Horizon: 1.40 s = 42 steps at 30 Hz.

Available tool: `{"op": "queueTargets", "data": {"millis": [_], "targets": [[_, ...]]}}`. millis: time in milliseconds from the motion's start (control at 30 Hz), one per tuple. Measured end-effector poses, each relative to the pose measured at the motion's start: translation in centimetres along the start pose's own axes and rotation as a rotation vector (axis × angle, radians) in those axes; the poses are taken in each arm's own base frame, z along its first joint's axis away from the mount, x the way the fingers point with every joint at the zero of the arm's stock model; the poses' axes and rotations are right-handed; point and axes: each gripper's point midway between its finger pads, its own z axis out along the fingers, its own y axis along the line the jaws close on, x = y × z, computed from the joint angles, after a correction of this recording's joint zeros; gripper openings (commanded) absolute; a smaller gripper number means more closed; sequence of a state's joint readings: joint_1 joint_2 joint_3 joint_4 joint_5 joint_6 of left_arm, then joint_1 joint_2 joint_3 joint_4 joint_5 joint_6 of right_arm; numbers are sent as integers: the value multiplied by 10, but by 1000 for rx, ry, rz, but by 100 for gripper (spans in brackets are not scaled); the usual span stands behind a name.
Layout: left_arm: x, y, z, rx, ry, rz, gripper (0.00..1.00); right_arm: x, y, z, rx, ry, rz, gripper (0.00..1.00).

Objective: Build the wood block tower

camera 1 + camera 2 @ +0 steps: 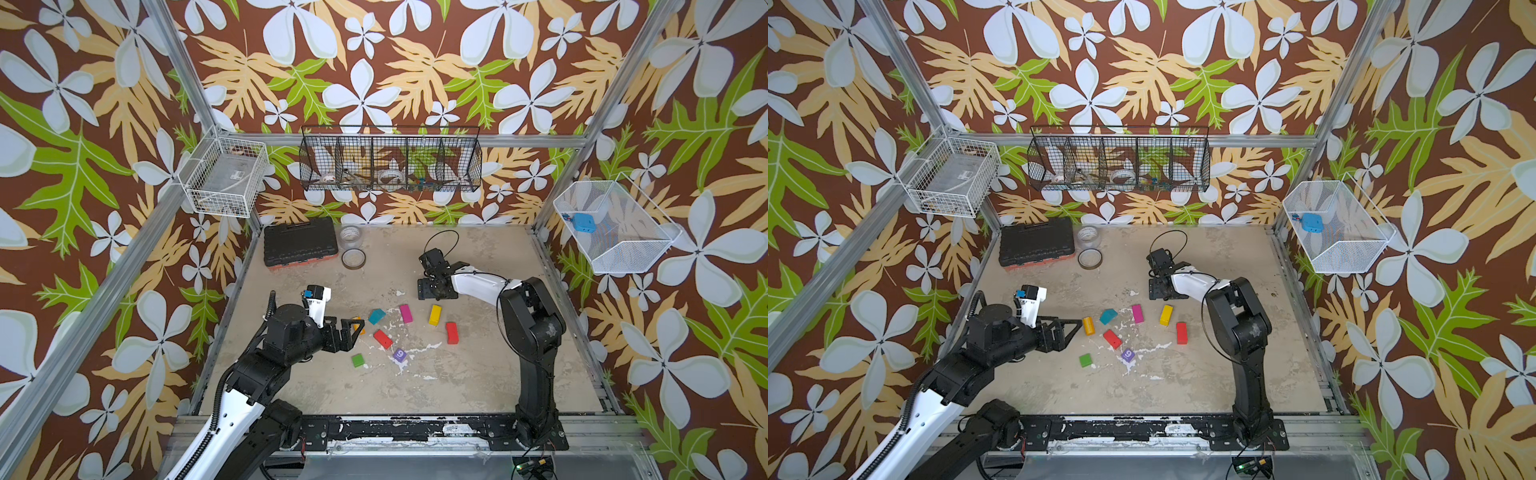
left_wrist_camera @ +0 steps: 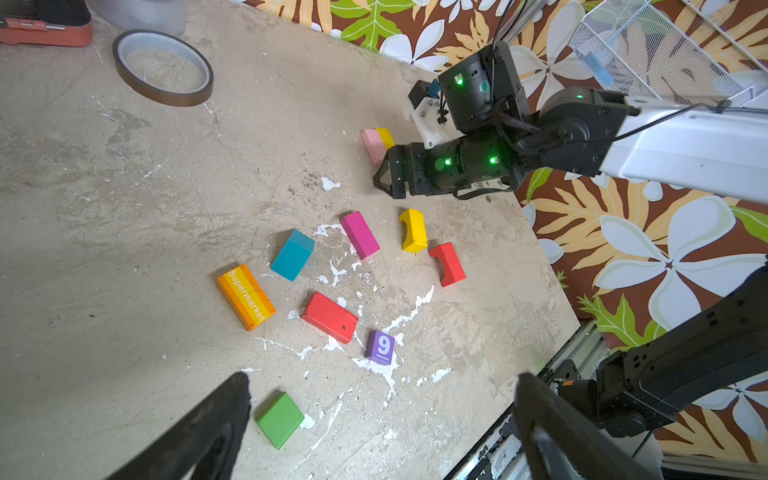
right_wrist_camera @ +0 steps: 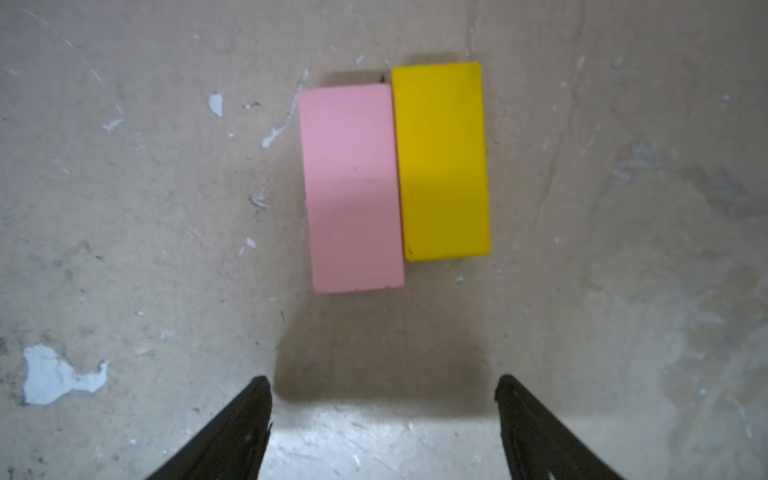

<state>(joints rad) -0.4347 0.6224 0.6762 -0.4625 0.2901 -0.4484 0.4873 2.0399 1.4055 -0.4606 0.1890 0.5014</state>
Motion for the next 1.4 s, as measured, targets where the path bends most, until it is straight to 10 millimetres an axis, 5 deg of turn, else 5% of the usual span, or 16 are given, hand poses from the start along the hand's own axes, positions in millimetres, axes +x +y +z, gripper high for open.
{"op": "queueTargets", "data": {"millis": [233, 1400], "targets": [[0, 0, 0, 0, 0, 0, 100, 10, -3, 1, 7, 18, 10, 82], [0, 0, 0, 1, -2, 1, 100, -24, -23, 25, 18, -60, 109, 79]]}}
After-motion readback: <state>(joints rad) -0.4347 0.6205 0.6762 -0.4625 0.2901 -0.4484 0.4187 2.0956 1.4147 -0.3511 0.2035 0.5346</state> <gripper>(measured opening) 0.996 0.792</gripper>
